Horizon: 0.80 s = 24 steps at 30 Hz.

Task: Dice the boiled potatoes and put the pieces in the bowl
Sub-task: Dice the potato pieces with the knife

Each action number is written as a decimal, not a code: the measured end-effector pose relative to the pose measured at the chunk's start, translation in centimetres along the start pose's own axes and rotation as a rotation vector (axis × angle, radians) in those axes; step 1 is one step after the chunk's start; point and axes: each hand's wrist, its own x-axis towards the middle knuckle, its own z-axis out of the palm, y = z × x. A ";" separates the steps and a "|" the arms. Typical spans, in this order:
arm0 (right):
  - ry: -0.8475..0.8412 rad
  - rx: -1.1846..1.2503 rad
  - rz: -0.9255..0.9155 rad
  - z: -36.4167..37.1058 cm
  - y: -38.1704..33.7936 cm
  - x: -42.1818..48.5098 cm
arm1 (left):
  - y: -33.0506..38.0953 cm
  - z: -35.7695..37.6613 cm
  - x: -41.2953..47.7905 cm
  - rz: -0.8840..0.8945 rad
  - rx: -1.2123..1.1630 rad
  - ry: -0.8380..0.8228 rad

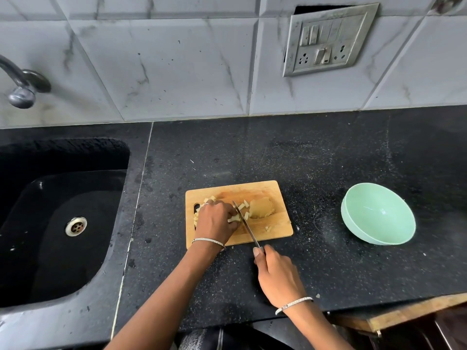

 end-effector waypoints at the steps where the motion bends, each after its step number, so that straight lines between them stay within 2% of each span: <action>1: 0.003 -0.003 -0.002 0.0 0.0 -0.1 | 0.0 0.0 0.0 -0.001 -0.007 -0.008; 8: 0.024 -0.059 0.035 -0.2 0.1 -0.6 | 0.0 -0.4 -0.3 -0.016 -0.062 -0.040; 15: -0.011 0.016 0.038 0.1 0.3 -0.5 | 0.1 -0.6 -0.7 -0.061 -0.152 -0.020; 24: -0.009 -0.013 0.014 0.2 -0.1 -1.2 | 0.2 -0.6 -0.8 -0.085 -0.146 -0.003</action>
